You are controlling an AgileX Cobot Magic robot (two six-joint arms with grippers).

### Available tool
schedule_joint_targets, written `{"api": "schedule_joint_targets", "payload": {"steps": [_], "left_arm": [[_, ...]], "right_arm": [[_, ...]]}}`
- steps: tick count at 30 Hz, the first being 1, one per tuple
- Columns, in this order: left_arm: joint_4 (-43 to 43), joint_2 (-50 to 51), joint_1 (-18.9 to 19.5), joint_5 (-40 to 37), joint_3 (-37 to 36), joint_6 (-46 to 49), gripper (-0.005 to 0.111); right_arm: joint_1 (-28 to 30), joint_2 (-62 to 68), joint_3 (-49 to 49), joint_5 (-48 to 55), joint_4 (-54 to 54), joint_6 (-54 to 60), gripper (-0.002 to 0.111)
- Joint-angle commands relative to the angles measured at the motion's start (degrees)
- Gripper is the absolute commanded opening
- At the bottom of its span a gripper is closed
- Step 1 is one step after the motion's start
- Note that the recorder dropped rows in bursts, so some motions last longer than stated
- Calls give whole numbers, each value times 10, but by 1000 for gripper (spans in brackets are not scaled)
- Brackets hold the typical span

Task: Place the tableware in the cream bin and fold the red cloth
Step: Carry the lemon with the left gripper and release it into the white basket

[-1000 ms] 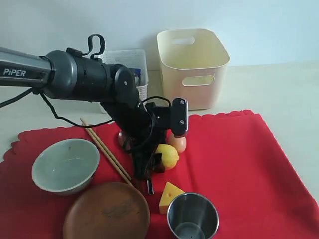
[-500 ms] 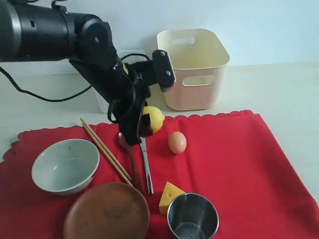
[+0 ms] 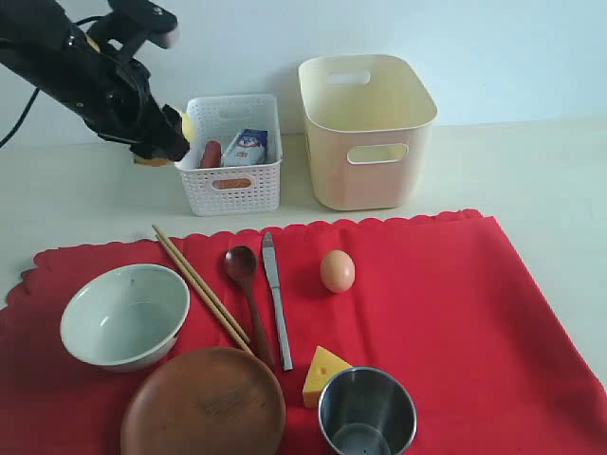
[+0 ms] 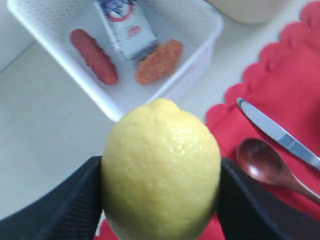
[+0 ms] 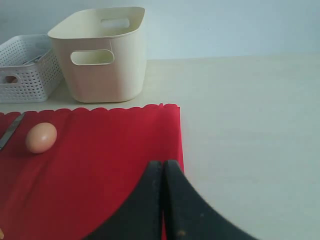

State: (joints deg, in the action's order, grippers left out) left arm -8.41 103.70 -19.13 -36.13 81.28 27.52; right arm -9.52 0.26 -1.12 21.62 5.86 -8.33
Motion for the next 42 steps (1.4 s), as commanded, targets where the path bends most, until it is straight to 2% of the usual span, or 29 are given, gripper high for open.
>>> {"api": "schedule_joint_targets", "payload": {"steps": [1, 6, 18, 25, 28, 29, 33, 34, 36, 40, 42], "left_arm": [[-81, 24, 15, 88, 2, 2, 1], [-113, 77, 15, 169, 28, 27, 1], [-139, 264, 15, 153, 246, 19, 1], [-139, 321, 15, 149, 297, -17, 4], [-134, 329, 15, 146, 297, -23, 17], [-134, 330, 15, 141, 297, -23, 25], [-128, 322, 15, 107, 297, -27, 72], [-128, 318, 15, 98, 297, -34, 80], [-126, 309, 15, 76, 297, -38, 84], [-97, 281, 15, 16, 297, -38, 75], [-97, 265, 15, -20, 297, -38, 74]], "right_arm": [[2, -3, 2, -9, 0, 1, 0], [2, -3, 2, -9, 0, 1, 0], [2, -3, 2, -9, 0, 1, 0], [2, -3, 2, -9, 0, 1, 0], [2, -3, 2, -9, 0, 1, 0], [2, -3, 2, -9, 0, 1, 0], [2, -3, 2, -9, 0, 1, 0], [2, -3, 2, -9, 0, 1, 0], [2, -3, 2, -9, 0, 1, 0], [2, -3, 2, -9, 0, 1, 0], [2, -3, 2, -9, 0, 1, 0]]}}
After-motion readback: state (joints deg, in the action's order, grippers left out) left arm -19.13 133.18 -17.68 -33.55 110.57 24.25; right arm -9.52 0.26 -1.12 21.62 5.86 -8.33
